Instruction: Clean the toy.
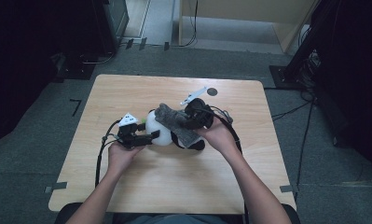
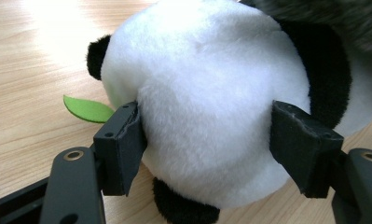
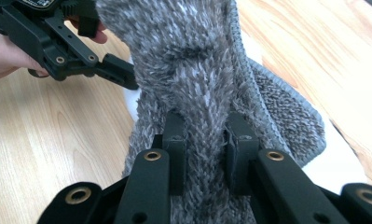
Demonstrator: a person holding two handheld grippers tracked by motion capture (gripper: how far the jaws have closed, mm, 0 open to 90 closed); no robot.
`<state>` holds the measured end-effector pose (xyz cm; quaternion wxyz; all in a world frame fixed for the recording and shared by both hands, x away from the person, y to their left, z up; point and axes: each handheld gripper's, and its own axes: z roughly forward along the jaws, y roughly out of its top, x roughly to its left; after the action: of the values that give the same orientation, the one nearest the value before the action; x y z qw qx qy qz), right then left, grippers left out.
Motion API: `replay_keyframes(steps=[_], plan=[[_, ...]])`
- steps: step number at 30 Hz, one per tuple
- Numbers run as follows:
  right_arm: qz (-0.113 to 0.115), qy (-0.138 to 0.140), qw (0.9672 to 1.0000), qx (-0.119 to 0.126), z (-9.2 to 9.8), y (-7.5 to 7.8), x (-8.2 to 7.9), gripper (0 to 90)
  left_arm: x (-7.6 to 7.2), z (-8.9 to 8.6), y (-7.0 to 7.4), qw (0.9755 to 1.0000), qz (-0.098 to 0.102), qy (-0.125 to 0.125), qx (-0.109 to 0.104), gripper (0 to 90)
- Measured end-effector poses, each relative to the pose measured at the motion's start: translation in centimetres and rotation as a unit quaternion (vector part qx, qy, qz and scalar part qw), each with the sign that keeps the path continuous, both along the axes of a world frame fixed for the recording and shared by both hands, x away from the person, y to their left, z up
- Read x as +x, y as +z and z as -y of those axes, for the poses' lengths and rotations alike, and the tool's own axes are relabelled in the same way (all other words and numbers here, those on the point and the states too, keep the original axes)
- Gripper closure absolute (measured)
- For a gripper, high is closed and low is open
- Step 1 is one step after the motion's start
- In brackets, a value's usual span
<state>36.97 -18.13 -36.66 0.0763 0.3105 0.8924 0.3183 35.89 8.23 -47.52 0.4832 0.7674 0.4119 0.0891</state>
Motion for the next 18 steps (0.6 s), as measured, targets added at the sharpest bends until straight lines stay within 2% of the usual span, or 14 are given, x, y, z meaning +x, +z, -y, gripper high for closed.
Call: replay_keyframes(steps=[12,18], plan=[[0.011,-0.023,0.9996,0.007,3.3,0.5,-0.9,74.1,0.0,0.0,0.0,1.0000,0.001,-0.001,-0.002,29.6],[0.008,-0.027,0.9996,0.008,3.8,0.5,-1.0,74.7,0.0,0.0,0.0,1.0000,0.001,0.001,-0.002,29.6]])
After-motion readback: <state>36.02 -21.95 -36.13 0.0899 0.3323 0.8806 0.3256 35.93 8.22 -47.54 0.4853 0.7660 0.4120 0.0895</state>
